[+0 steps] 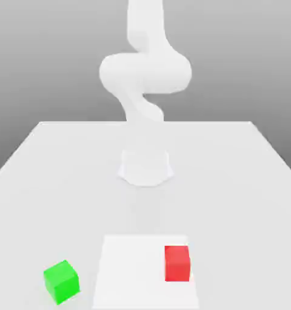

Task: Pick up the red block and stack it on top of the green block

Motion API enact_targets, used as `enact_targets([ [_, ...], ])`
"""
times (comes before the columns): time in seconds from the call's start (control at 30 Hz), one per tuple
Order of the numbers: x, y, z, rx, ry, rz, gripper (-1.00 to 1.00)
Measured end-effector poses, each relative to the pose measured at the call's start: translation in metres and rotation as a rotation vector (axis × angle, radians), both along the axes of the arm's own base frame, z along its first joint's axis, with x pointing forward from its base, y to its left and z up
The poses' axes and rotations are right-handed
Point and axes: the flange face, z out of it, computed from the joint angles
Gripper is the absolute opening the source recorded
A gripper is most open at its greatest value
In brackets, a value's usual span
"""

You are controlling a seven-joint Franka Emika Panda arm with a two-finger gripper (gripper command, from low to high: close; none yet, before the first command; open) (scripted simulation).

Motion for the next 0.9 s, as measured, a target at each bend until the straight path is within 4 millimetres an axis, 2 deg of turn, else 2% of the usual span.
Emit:
enact_targets([
  [0.07, 0.025, 0.006, -0.042, -0.001, 0.07, 0.0, 0.0],
  [0.17, 0.053, 0.015, -0.105, -0.002, 0.169, 0.001, 0.0],
  [0.27, 0.071, 0.024, -0.17, -0.003, 0.268, 0.002, 0.0],
  [0.37, 0.079, 0.032, -0.236, -0.004, 0.366, 0.004, 0.0],
  [0.53, 0.071, 0.045, -0.342, -0.005, 0.53, 0.007, 0.0],
  [0.7, 0.04, 0.057, -0.44, -0.005, 0.689, 0.016, 0.0],
  [0.9, 0.033, 0.057, -0.512, -0.003, 0.717, 0.013, 0.0],
])
